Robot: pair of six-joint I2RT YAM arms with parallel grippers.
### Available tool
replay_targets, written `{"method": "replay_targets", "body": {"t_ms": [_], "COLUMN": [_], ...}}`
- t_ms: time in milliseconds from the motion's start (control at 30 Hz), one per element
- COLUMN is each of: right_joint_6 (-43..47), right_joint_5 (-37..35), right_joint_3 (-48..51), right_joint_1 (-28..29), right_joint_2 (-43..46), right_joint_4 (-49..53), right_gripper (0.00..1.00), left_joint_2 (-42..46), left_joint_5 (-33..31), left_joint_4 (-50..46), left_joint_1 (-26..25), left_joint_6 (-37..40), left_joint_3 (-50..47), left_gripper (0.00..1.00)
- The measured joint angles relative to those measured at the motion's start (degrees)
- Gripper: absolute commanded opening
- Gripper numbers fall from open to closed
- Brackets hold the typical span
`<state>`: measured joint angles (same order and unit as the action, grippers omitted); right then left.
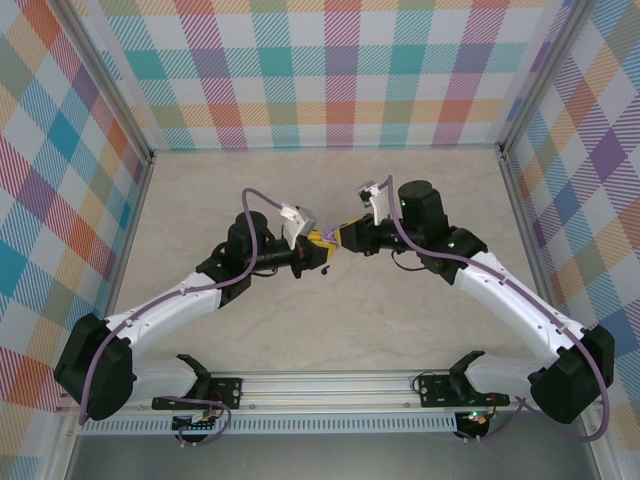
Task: Insert the wireless bluetooth earbuds into the charging case
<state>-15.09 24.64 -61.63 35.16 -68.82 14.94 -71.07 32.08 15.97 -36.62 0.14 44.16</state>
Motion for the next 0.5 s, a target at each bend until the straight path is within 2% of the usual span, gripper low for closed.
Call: {"method": "replay_targets", "body": {"t_ms": [500], "right_joint_6": [1.09], "right_joint_5": [-1.27], "right_joint_3": [-0.66], "right_joint_1": [0.15], "right_joint_2": [2.36], "right_joint_4": [3.76], "right_gripper": [0.28], "left_joint_2": [0.22], "left_joint_5": [-1.79], "left_joint_4": [-2.82], "left_joint_1": [0.00], "left_joint_6": [11.34], "left_joint_3": [0.02], "left_gripper": [0.19]}}
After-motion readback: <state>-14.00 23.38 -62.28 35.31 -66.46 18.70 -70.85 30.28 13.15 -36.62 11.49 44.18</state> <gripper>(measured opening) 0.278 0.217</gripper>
